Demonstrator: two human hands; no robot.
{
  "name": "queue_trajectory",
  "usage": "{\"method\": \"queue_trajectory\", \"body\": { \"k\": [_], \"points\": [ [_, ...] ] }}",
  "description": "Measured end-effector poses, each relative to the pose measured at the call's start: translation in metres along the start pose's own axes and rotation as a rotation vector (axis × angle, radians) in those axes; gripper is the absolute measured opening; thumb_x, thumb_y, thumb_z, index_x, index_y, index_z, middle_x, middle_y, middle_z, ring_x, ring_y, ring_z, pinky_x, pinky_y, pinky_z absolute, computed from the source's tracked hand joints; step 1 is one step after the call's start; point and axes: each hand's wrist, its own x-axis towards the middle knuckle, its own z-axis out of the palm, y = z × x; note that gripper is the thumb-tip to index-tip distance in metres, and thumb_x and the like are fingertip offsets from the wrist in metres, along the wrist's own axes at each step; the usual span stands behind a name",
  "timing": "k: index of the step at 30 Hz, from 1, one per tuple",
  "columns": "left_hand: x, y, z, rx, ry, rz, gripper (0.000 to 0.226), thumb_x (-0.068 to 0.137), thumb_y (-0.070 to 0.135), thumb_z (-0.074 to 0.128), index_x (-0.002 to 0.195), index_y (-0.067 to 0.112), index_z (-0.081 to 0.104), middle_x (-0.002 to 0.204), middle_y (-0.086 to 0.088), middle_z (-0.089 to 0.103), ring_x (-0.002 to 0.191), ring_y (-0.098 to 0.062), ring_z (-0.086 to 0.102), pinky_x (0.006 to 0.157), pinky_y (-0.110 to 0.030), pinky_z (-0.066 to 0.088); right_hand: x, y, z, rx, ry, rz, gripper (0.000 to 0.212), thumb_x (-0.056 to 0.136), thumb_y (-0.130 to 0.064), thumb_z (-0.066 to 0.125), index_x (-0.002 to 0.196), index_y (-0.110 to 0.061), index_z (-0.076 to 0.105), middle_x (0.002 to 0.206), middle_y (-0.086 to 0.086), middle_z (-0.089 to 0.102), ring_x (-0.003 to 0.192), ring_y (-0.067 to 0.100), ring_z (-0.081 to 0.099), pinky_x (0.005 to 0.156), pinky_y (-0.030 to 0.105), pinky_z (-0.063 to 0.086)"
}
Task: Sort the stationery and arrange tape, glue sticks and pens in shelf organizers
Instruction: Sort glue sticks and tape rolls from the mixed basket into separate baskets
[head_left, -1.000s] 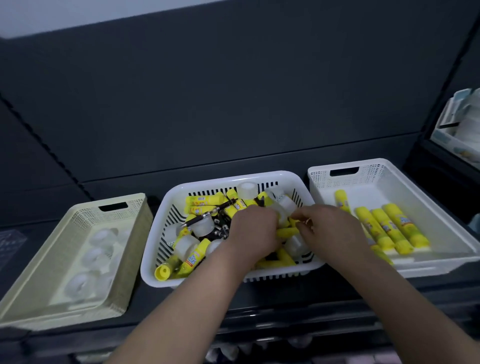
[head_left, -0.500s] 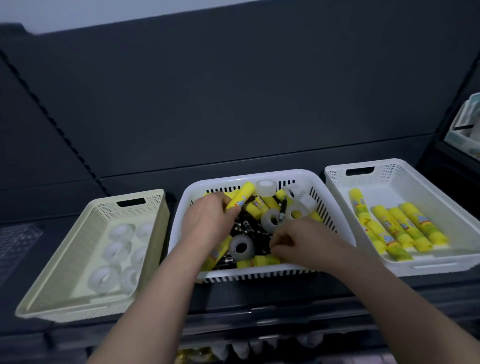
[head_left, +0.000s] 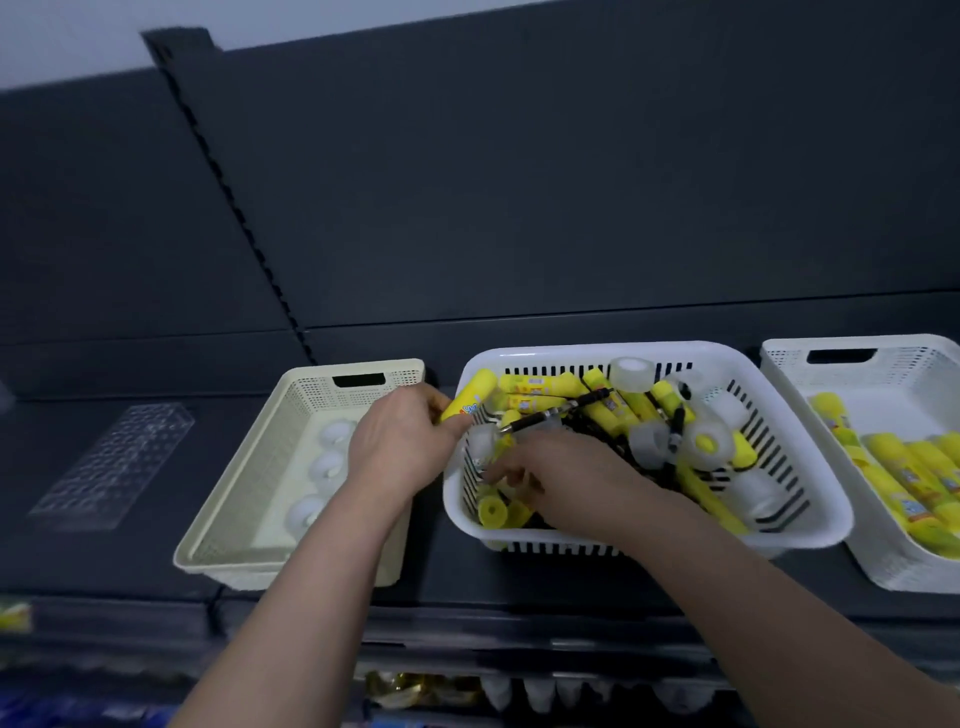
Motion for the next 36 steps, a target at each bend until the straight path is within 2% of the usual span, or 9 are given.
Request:
{"method": "queue_trajectory", "body": {
  "k": [3, 6, 9, 12, 16, 24, 29, 33, 36],
  "points": [
    [0.001, -0.006, -0.003, 0.018, -0.005, 0.019, 0.017, 0.081, 0.048, 0.064, 0.083, 0.031, 0.062, 0.084, 0.009, 0.066, 0.087, -0.018, 0.06, 0.069, -0.032, 0.049, 0.014, -0.008, 0.01, -0.102, -0.086, -0.104, 0.051, 0.08, -0.006, 0.055, 0.117, -0.04, 0.061, 0.121, -0.006, 0.054, 0.105, 0.02, 0.054, 0.077, 0.034, 0.049],
    [0.004, -0.008, -0.004, 0.007, -0.016, 0.052, 0.022, 0.081, 0.049, 0.064, 0.088, 0.029, 0.064, 0.083, 0.009, 0.066, 0.085, -0.018, 0.06, 0.069, -0.033, 0.05, 0.014, -0.009, 0.01, -0.112, -0.006, -0.122, 0.032, 0.08, -0.023, 0.06, 0.109, -0.037, 0.064, 0.111, -0.01, 0.055, 0.096, 0.016, 0.056, 0.07, 0.032, 0.047],
    [0.008, -0.001, -0.003, -0.016, -0.029, 0.107, 0.021, 0.081, 0.049, 0.064, 0.088, 0.028, 0.064, 0.08, 0.009, 0.065, 0.082, -0.017, 0.06, 0.066, -0.031, 0.048, 0.004, 0.0, -0.006, 0.097, 0.149, 0.02, 0.021, 0.074, -0.034, 0.066, 0.093, -0.038, 0.057, 0.098, -0.017, 0.056, 0.084, 0.004, 0.056, 0.067, 0.03, 0.049],
    [0.011, 0.018, 0.004, -0.055, -0.047, 0.171, 0.02, 0.081, 0.047, 0.065, 0.087, 0.028, 0.064, 0.079, 0.008, 0.065, 0.079, -0.015, 0.059, 0.066, -0.033, 0.049, -0.014, 0.023, -0.027, 0.106, 0.245, 0.201, 0.025, 0.074, -0.025, 0.068, 0.088, -0.039, 0.053, 0.097, -0.017, 0.058, 0.065, -0.005, 0.047, 0.051, 0.019, 0.034],
    [0.011, 0.06, 0.021, -0.107, -0.08, 0.263, 0.02, 0.082, 0.05, 0.062, 0.083, 0.03, 0.065, 0.076, 0.009, 0.066, 0.074, -0.012, 0.061, 0.062, -0.03, 0.046, -0.054, 0.053, -0.039, -0.215, 0.291, 0.388, 0.018, 0.079, -0.044, 0.062, 0.096, -0.039, 0.057, 0.081, -0.013, 0.052, 0.079, 0.009, 0.048, 0.06, 0.027, 0.033],
    [-0.008, 0.169, 0.076, -0.137, -0.163, 0.441, 0.019, 0.082, 0.048, 0.06, 0.086, 0.03, 0.064, 0.08, 0.012, 0.064, 0.083, -0.014, 0.059, 0.067, -0.029, 0.043, -0.133, 0.122, -0.073, -0.208, 0.737, 0.697, 0.022, 0.085, -0.048, 0.054, 0.101, -0.035, 0.055, 0.087, -0.009, 0.069, 0.086, 0.023, 0.063, 0.063, 0.031, 0.039],
    [-0.027, 0.219, 0.112, -0.137, -0.267, 0.5, 0.028, 0.084, 0.051, 0.057, 0.103, 0.033, 0.062, 0.091, 0.014, 0.068, 0.084, -0.014, 0.063, 0.071, -0.029, 0.046, -0.182, 0.184, -0.079, -0.305, 0.572, 0.983, 0.028, 0.089, -0.048, 0.046, 0.112, -0.036, 0.055, 0.096, -0.002, 0.069, 0.093, 0.026, 0.064, 0.064, 0.03, 0.036],
    [-0.038, 0.246, 0.134, -0.097, -0.281, 0.542, 0.031, 0.082, 0.054, 0.058, 0.104, 0.033, 0.063, 0.093, 0.012, 0.068, 0.086, -0.01, 0.062, 0.065, -0.027, 0.04, -0.195, 0.219, -0.076, -0.347, 0.435, 1.014, 0.028, 0.091, -0.044, 0.042, 0.109, -0.03, 0.059, 0.098, 0.002, 0.067, 0.091, 0.026, 0.063, 0.061, 0.028, 0.033],
    [-0.045, 0.264, 0.148, -0.073, -0.301, 0.548, 0.032, 0.082, 0.05, 0.059, 0.108, 0.032, 0.063, 0.092, 0.009, 0.068, 0.087, -0.013, 0.062, 0.071, -0.03, 0.047, -0.198, 0.233, -0.076, -0.314, 0.322, 0.994, 0.026, 0.088, -0.041, 0.044, 0.102, -0.03, 0.063, 0.096, -0.002, 0.064, 0.09, 0.024, 0.061, 0.061, 0.028, 0.033]
  ]
}}
